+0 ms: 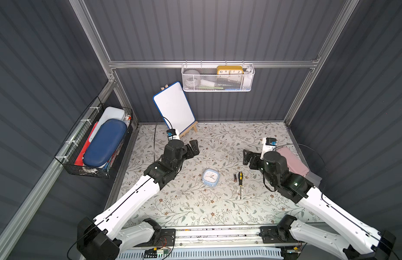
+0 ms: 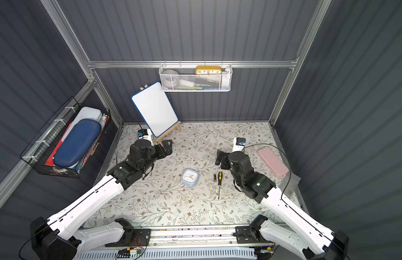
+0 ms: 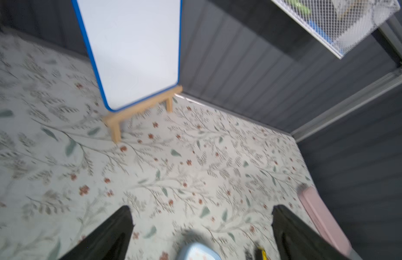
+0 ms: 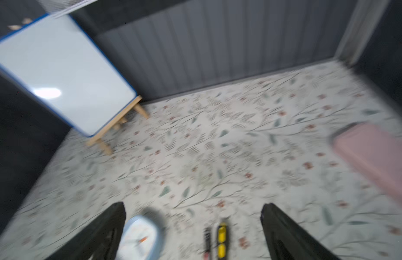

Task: Remove the battery from the alarm
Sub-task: Reset both arms

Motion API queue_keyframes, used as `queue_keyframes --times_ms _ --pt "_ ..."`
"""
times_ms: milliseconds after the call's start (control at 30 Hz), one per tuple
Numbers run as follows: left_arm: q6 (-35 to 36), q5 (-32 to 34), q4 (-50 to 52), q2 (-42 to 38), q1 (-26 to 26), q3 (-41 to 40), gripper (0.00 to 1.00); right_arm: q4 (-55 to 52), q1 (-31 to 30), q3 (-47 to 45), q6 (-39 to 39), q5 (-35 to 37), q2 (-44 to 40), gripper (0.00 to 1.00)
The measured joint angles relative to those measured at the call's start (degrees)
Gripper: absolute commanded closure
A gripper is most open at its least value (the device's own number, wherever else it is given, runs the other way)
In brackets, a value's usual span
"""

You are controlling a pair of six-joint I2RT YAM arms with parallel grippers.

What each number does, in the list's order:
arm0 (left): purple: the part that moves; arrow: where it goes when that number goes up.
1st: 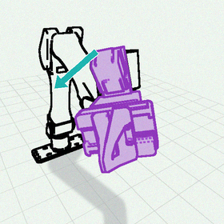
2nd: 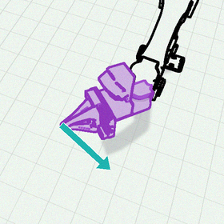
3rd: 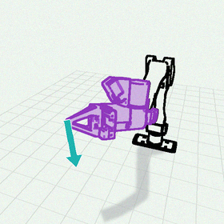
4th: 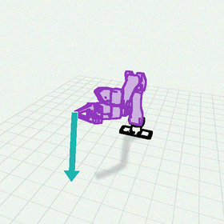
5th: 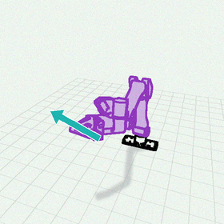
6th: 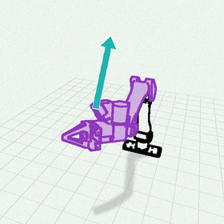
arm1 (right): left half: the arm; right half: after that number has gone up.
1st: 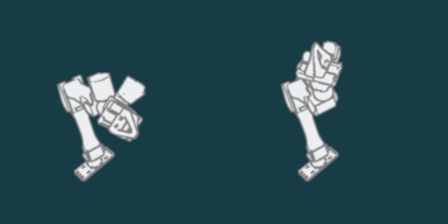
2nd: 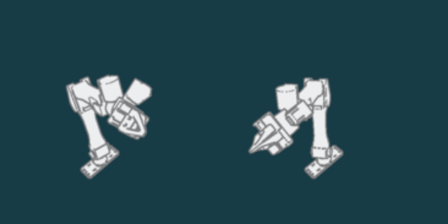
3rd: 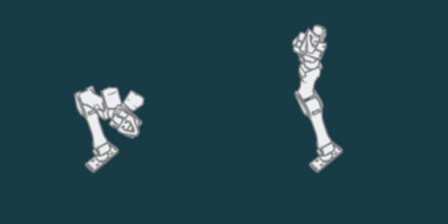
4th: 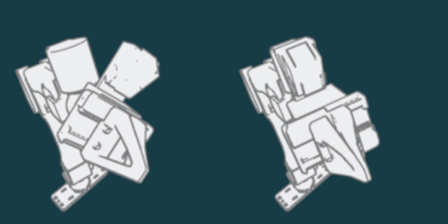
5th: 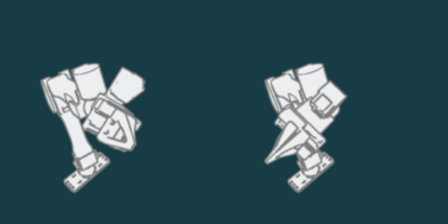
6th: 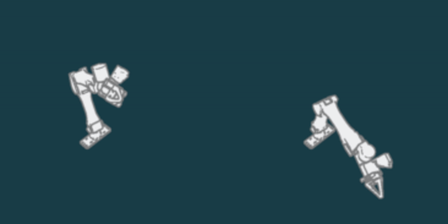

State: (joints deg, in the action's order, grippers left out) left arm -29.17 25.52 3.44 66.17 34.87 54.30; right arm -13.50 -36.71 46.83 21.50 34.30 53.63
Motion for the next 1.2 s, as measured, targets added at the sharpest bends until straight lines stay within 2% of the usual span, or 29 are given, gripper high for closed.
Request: queue_keyframes --times_ms 67,133,267,333,400,567,700,800,1200 --pt "9.88 1.22 -11.65 1.11 -2.25 -6.12 0.01 5.38 2.82 -3.93 -4.90 7.87 2.97 0.01" --pt "17.59 -1.68 -22.62 3.15 -7.52 -13.31 0.00 12.17 8.20 -9.49 -8.46 10.25 6.64 0.01" --pt "26.21 -5.70 -39.85 10.25 -19.02 -24.04 0.00 32.17 22.27 -26.36 -15.28 0.35 10.99 0.01" --pt "28.57 -7.54 -47.25 13.51 -21.99 -27.28 0.01 43.54 26.29 -31.80 -17.73 -2.91 18.18 0.01" --pt "31.36 -9.16 -55.82 17.51 -23.71 -29.64 0.01 52.37 27.89 -33.68 -19.67 -6.01 25.20 0.01" --pt "34.23 -12.76 -77.48 29.20 -27.28 -34.25 0.01 68.28 31.34 -31.21 -20.96 -13.46 34.77 0.01" --pt "33.59 -16.17 -80.00 32.17 -30.60 -34.49 0.00 64.57 33.16 -26.14 -19.96 -16.83 35.45 0.01" --pt "33.18 -17.38 -82.09 31.91 -31.91 -33.86 0.01 67.49 35.43 -24.55 -19.43 -19.52 35.45 0.01" --pt "32.50 -18.45 -83.14 31.76 -31.95 -33.70 0.01 64.43 35.91 -24.57 -18.56 -22.64 34.95 0.01"
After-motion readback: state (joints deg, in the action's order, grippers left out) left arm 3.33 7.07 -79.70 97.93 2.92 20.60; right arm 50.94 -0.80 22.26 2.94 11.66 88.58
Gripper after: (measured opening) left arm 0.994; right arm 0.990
